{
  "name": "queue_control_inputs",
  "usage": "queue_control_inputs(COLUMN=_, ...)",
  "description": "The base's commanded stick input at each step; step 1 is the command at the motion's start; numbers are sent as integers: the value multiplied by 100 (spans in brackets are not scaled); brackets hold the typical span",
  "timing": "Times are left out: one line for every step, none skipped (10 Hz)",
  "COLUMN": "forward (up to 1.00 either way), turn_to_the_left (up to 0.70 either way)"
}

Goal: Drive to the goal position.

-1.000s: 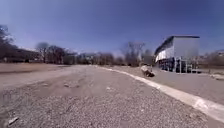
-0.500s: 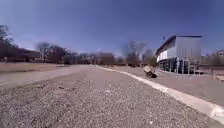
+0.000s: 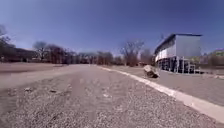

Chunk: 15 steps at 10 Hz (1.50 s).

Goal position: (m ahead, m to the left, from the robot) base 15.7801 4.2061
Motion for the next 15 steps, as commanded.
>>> queue_control_inputs(forward=70, turn_to_the_left=0)
queue_control_inputs(forward=70, turn_to_the_left=0)
queue_control_inputs(forward=70, turn_to_the_left=0)
queue_control_inputs(forward=70, turn_to_the_left=0)
queue_control_inputs(forward=70, turn_to_the_left=0)
queue_control_inputs(forward=70, turn_to_the_left=0)
queue_control_inputs(forward=70, turn_to_the_left=0)
queue_control_inputs(forward=70, turn_to_the_left=0)
queue_control_inputs(forward=70, turn_to_the_left=0)
queue_control_inputs(forward=70, turn_to_the_left=0)
queue_control_inputs(forward=70, turn_to_the_left=0)
queue_control_inputs(forward=70, turn_to_the_left=0)
queue_control_inputs(forward=70, turn_to_the_left=0)
queue_control_inputs(forward=70, turn_to_the_left=0)
queue_control_inputs(forward=70, turn_to_the_left=0)
